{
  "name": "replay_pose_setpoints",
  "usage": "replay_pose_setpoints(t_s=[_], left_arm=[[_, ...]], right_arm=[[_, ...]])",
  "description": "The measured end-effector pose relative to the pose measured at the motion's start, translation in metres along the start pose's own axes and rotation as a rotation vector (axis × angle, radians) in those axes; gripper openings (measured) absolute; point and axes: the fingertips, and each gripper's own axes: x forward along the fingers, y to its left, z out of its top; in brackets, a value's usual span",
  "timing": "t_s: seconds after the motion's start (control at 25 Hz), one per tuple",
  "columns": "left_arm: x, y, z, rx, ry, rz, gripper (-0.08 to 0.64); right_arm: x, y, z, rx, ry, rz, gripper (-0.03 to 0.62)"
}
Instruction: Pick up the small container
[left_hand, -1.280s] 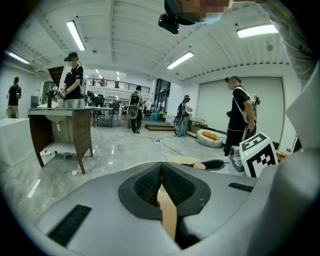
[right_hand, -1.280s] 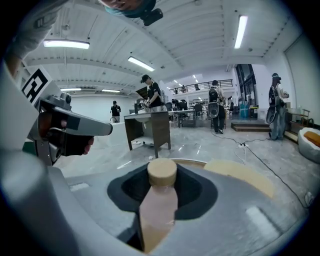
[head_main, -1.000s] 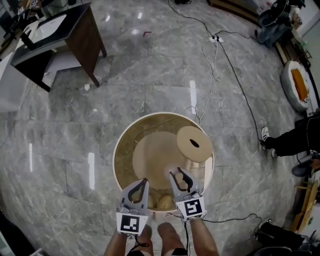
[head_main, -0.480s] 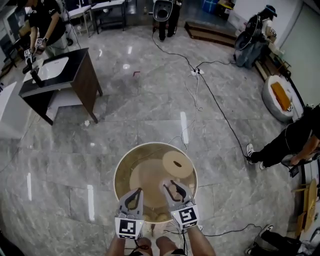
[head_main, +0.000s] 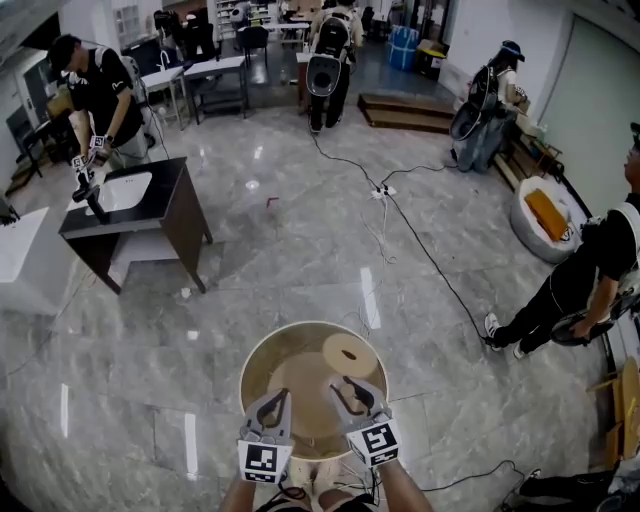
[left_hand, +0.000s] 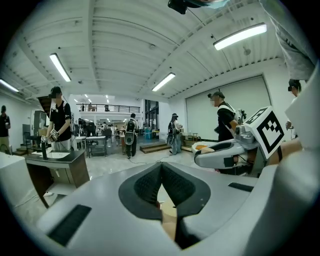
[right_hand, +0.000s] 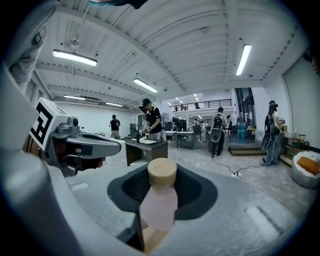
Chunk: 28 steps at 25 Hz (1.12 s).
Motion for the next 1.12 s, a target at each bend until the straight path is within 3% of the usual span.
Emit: replay_pose_setpoints(t_s=[0.48, 1.12], left_arm=[[-0.061, -0.012, 0.053, 0.039, -0.044, 0.014, 0.017], [-0.130, -0.018, 0.042, 0.042, -0.013, 0.045, 0.017]], right_arm=[[-0.082, 0.014, 0.049, -0.026, -0.025, -0.057, 0.127], [-0.137, 0.047, 0.044, -0.055, -0.001, -0.071, 0.127]])
